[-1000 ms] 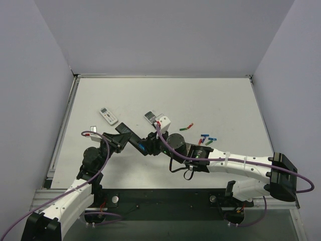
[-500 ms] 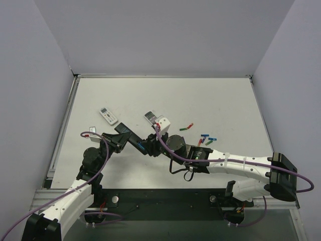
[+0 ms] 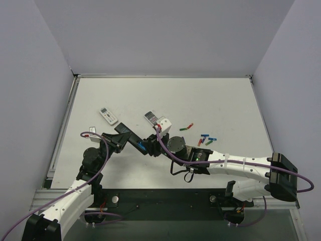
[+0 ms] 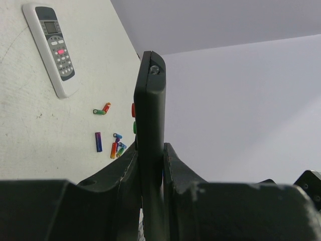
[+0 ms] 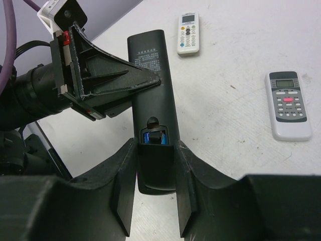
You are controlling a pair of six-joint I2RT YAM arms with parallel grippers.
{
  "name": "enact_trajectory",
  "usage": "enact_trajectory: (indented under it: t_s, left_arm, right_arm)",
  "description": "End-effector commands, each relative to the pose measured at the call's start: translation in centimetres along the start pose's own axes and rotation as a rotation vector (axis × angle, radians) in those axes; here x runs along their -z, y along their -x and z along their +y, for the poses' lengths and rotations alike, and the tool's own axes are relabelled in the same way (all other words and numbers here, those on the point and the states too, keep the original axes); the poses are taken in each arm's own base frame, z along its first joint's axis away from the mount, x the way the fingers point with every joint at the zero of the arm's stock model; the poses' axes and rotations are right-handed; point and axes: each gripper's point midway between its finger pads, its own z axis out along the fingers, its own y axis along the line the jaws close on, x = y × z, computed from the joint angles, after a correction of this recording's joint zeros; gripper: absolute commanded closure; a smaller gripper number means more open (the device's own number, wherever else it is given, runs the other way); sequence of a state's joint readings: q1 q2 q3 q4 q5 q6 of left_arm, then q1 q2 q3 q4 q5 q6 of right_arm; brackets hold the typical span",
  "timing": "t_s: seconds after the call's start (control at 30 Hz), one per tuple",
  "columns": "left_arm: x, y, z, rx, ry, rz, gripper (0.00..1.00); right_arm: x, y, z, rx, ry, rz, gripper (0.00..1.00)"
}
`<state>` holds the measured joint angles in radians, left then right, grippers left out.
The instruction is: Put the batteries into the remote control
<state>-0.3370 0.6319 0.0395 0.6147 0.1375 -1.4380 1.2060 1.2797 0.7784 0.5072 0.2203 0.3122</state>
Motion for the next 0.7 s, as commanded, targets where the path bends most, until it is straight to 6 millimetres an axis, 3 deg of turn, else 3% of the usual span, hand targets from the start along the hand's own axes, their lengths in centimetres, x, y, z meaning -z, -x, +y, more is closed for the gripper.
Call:
enact_trajectory:
  t_s: [0.0, 0.43, 0.67]
  left_arm:
    - [0.1, 0.4, -2.3, 0.025, -0.085, -0.012, 1.00]
    - [0.2, 0.2, -2.5, 0.030, -0.094, -0.002, 1.00]
    - [0.2, 0.4, -3.3, 0.045, -0.119, -0.011, 1.00]
  right_arm:
    - [0.4, 2.2, 1.0, -0.021, 0.036, -0.081, 1.00]
    - [0.3, 2.3, 1.9, 0.003, 0.084, -0.087, 1.00]
    - [0.1, 0.5, 1.4, 0.034, 0.072, -0.027, 1.00]
